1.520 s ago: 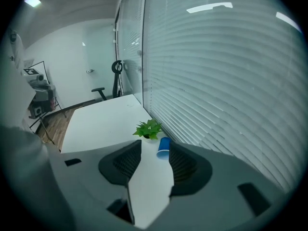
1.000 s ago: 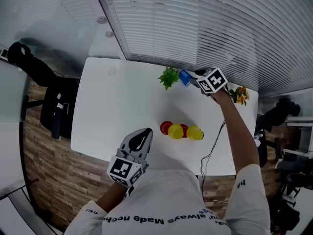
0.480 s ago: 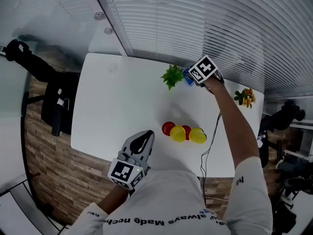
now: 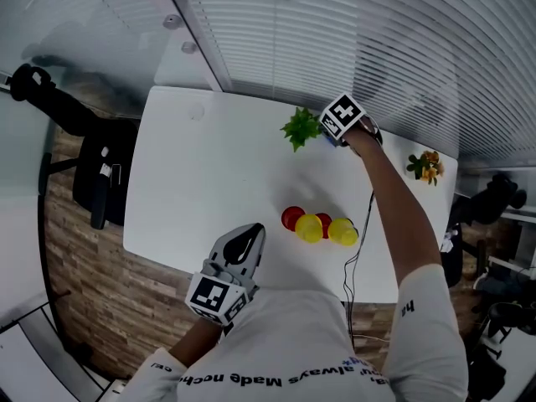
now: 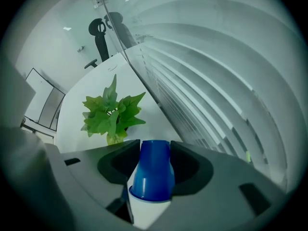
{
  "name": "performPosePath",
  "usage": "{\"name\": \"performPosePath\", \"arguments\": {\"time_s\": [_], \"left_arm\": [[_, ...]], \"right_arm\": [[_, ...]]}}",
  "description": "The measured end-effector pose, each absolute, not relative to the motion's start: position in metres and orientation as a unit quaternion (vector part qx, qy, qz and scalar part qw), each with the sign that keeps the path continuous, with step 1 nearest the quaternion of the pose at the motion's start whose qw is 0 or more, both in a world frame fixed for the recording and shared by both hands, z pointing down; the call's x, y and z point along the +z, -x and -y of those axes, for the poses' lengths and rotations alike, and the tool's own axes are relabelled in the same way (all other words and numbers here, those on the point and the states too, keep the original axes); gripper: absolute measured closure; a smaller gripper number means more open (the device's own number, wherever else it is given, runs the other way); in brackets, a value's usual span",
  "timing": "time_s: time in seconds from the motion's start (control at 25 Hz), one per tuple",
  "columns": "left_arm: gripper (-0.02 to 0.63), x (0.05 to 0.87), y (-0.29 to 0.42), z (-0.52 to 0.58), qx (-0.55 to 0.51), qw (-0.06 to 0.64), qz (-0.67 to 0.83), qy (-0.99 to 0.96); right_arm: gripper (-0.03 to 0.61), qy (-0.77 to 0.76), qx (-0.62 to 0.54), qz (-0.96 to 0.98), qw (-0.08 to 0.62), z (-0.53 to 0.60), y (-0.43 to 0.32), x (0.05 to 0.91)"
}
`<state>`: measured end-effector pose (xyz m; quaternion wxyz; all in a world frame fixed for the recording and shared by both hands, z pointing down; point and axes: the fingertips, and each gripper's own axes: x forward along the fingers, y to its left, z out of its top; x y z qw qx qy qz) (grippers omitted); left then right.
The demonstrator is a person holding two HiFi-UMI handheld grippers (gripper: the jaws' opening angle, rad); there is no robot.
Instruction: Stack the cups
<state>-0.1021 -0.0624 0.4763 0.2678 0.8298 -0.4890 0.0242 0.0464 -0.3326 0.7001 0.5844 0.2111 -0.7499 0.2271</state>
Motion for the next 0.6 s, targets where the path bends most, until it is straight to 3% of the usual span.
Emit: {"name": "performPosePath", "arguments": {"time_s": [0.36, 0.6], "left_arm": [[0.585, 0.47, 0.1, 0.062, 0.016, 0.258, 0.485, -0.835], [0.585, 0.463, 0.1, 0.058, 0.011, 0.247, 0.481, -0.841]], "right_arm": [[0.376, -0.219, 0.226, 0.745, 0.588, 0.329, -0.064, 0.697], [0.377, -0.263, 0.233, 0.794, 0.497, 0.321, -0.072, 0.653]]}}
